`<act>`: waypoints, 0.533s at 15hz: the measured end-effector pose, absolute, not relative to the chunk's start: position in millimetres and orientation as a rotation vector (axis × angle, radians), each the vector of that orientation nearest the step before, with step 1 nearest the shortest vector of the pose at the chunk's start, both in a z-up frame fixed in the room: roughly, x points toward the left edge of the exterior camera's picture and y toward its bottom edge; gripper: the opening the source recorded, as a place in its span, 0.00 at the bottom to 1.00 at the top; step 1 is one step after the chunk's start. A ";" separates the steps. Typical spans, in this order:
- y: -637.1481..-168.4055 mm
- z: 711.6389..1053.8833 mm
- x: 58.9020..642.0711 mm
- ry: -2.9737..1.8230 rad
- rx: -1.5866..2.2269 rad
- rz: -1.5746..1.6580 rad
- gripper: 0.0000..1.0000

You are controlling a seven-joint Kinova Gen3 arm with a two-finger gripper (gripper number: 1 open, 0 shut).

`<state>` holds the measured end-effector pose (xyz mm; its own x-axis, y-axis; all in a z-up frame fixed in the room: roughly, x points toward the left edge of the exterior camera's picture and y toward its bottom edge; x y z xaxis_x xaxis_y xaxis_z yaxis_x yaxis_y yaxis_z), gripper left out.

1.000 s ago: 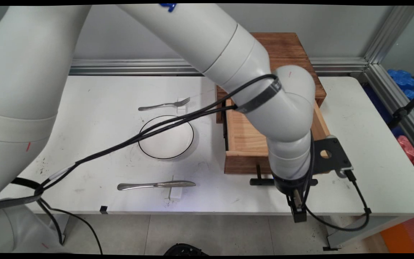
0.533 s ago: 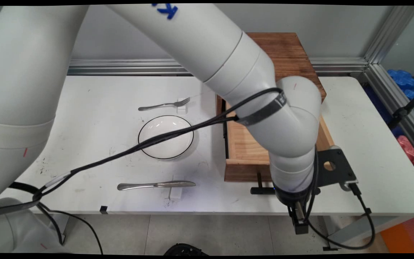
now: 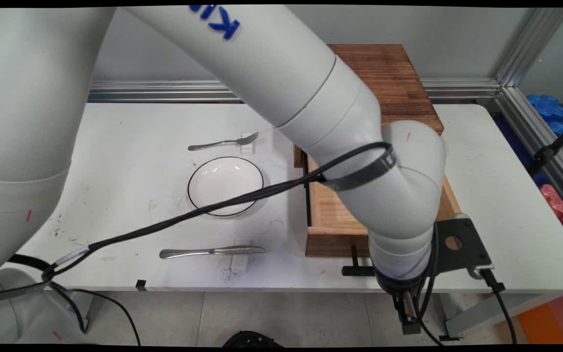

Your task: Open the drawer

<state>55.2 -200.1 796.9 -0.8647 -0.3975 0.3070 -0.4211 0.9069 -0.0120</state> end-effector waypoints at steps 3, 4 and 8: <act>-192.0 796.3 53.5 -2.776 0.606 0.115 1.00; -189.9 796.2 53.1 -2.777 0.604 0.116 1.00; -181.4 795.6 50.4 -2.778 0.604 0.113 1.00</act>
